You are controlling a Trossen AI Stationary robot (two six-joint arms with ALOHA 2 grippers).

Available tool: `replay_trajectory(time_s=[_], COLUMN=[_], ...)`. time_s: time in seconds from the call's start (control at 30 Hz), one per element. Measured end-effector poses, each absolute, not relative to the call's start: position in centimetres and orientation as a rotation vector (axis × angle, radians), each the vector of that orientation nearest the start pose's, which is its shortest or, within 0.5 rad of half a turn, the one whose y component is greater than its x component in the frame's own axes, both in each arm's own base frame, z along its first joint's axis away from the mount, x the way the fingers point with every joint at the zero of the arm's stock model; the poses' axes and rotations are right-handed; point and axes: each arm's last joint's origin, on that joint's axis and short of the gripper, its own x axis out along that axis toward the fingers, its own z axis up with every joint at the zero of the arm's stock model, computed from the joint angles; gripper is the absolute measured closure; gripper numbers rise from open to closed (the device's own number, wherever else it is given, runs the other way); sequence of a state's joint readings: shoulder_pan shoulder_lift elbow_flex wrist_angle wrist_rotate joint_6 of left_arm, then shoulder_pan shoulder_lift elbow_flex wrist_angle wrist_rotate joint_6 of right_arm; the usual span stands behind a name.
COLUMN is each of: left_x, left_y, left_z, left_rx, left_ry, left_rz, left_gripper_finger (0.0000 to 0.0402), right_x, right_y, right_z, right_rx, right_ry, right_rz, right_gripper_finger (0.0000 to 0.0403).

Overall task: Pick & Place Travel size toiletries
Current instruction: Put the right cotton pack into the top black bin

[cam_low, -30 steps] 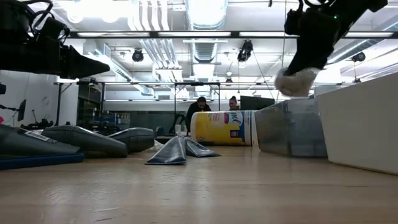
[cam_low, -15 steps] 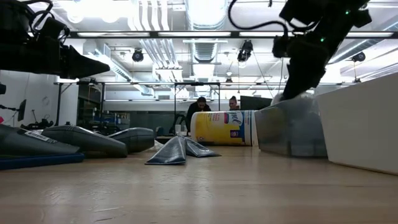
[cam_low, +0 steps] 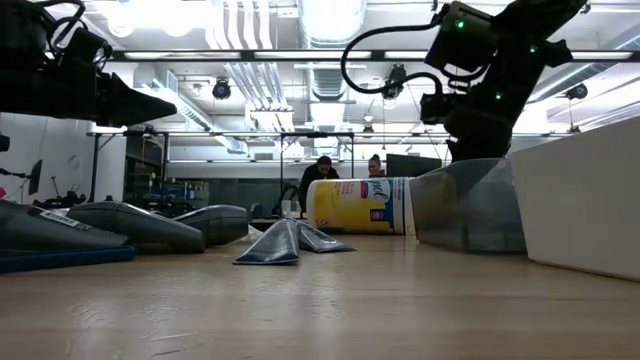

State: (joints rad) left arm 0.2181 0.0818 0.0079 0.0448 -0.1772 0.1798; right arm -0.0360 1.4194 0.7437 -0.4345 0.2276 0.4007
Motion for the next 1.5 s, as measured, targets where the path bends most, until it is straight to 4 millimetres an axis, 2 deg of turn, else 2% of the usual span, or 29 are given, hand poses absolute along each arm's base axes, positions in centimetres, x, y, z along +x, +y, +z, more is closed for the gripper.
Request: replay_trajectory(time_s=[0.13, 0.33, 0.57, 1.2, 1.5], left_x=[9.8, 9.8, 9.8, 9.8, 9.8], left_y=[2.7, 2.7, 2.7, 2.7, 2.7], left_z=[16.4, 16.4, 16.4, 16.4, 16.4], left_rx=[0.177, 0.177, 0.177, 0.177, 0.177], left_ry=[0.065, 0.065, 0.065, 0.065, 0.065], left_rz=[0.392, 0.392, 0.391, 0.392, 0.391], left_gripper_finger=[0.0211, 0.0211, 0.0211, 0.0211, 0.0211], right_x=[25.1, 24.7, 24.4, 24.7, 26.0], right_y=[-1.6, -1.5, -1.5, -1.5, -1.7], right_z=[17.2, 18.3, 19.4, 19.8, 21.3], right_rx=[0.250, 0.258, 0.267, 0.262, 0.263], right_ry=[1.044, 0.995, 0.945, 0.934, 0.780], right_rz=[-0.453, -0.445, -0.438, -0.425, -0.447], right_gripper_finger=[0.0257, 0.0201, 0.0158, 0.0089, 0.0081])
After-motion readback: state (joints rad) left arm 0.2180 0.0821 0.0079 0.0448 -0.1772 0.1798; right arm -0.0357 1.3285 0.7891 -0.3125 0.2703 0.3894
